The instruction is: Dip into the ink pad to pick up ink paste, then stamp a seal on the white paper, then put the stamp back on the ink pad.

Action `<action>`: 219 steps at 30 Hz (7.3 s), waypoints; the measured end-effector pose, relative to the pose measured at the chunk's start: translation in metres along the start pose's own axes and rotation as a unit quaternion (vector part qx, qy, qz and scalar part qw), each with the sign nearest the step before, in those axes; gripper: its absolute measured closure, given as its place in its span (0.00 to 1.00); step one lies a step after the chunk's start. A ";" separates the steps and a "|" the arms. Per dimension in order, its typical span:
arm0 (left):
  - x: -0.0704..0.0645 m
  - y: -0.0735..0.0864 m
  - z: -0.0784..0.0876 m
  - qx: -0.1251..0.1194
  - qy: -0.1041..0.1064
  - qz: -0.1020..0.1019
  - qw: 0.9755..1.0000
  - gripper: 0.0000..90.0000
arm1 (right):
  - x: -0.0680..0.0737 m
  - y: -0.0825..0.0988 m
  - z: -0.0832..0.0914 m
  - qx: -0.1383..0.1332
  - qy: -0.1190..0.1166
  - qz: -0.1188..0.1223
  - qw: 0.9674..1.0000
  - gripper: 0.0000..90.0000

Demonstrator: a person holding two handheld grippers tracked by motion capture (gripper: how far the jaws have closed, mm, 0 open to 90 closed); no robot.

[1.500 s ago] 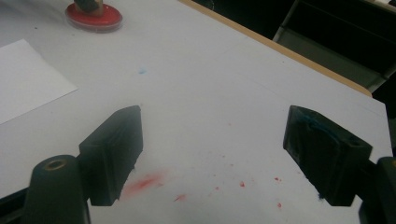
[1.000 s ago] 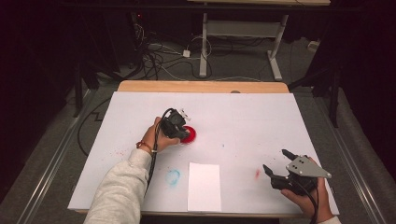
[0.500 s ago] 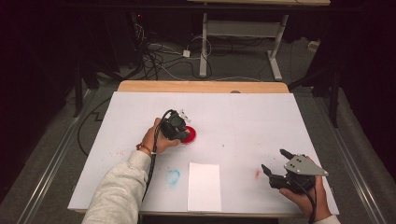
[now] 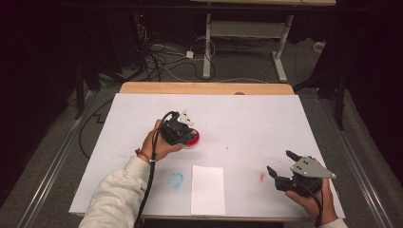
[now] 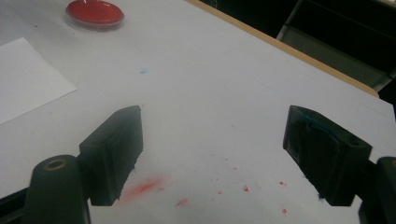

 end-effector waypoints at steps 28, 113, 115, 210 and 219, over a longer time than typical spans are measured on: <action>-0.094 -0.002 0.029 -0.016 0.059 -0.102 0.993 0.81 | 0.008 -0.002 0.002 -0.001 -0.008 0.013 1.000 0.22; -0.130 0.025 -0.021 0.071 0.137 -0.120 0.981 0.81 | 0.015 -0.001 -0.002 0.014 -0.023 0.030 0.999 0.22; -0.127 0.021 -0.013 0.053 0.133 -0.117 0.983 0.81 | 0.014 -0.001 -0.002 0.013 -0.022 0.030 0.999 0.22; 0.031 0.008 -0.034 0.073 0.010 0.067 0.995 0.81 | 0.017 -0.003 -0.009 0.021 -0.028 0.041 0.999 0.23; 0.037 0.014 -0.045 0.074 0.025 0.087 0.993 0.81 | 0.016 -0.002 -0.009 0.022 -0.027 0.039 0.999 0.23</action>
Point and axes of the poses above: each handheld gripper's, and its own axes: z roughly backward along the jaws, y roughly out of its underside, x roughly to its left, the point moved 4 cm from there along -z, roughly forward along the jaws, and after that the axes turned 2 degrees about -z, right-handed, at the moved point
